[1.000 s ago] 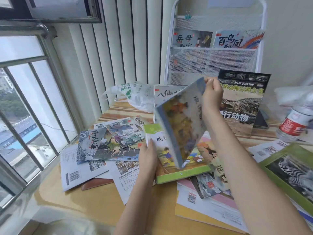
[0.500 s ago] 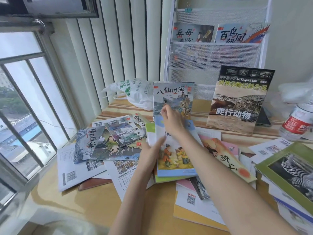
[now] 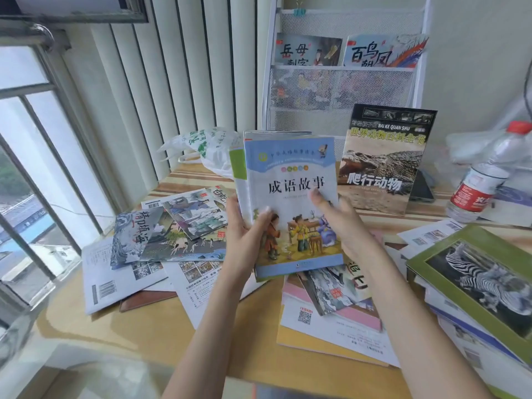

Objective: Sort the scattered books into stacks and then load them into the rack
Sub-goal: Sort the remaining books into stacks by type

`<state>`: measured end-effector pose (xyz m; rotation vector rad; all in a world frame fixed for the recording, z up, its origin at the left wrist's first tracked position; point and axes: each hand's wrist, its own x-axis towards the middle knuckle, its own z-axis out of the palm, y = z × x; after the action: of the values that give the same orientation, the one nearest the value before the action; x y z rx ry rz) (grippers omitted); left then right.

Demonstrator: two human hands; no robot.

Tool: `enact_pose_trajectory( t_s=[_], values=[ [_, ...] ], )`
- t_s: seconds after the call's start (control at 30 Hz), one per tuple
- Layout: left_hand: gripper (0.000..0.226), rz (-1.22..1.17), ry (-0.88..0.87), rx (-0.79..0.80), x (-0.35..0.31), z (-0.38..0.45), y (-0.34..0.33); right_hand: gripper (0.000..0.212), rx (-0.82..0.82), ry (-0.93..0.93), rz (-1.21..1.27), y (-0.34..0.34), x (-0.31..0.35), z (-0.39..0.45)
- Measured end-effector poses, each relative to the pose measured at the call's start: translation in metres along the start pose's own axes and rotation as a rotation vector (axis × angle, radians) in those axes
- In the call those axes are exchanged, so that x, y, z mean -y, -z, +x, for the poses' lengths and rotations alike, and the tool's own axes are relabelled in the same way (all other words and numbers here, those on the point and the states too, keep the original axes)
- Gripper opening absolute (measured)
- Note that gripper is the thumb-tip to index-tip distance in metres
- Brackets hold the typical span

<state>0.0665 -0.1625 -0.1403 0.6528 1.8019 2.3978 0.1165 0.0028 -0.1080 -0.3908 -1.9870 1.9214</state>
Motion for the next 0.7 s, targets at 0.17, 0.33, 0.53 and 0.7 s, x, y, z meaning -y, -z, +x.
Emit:
enact_pose_trajectory(
  t_s=[0.17, 0.33, 0.53, 0.7],
  values=[
    [0.050, 0.130, -0.136, 0.054, -0.015, 0.000, -0.010, 0.042, -0.060, 0.228, 0.028, -0.003, -0.005, -0.015],
    [0.041, 0.085, -0.128, -0.079, -0.012, -0.009, -0.015, 0.085, 0.095, 0.208, -0.168, 0.009, -0.001, -0.026],
    [0.022, 0.013, -0.022, -0.284, -0.017, 0.000, -0.023, 0.049, -0.242, -0.178, -0.637, 0.083, -0.025, -0.015],
    [0.036, 0.030, 0.411, -0.300, -0.014, 0.008, -0.025, 0.028, -0.197, -0.248, -0.916, 0.087, -0.045, -0.023]
  ],
)
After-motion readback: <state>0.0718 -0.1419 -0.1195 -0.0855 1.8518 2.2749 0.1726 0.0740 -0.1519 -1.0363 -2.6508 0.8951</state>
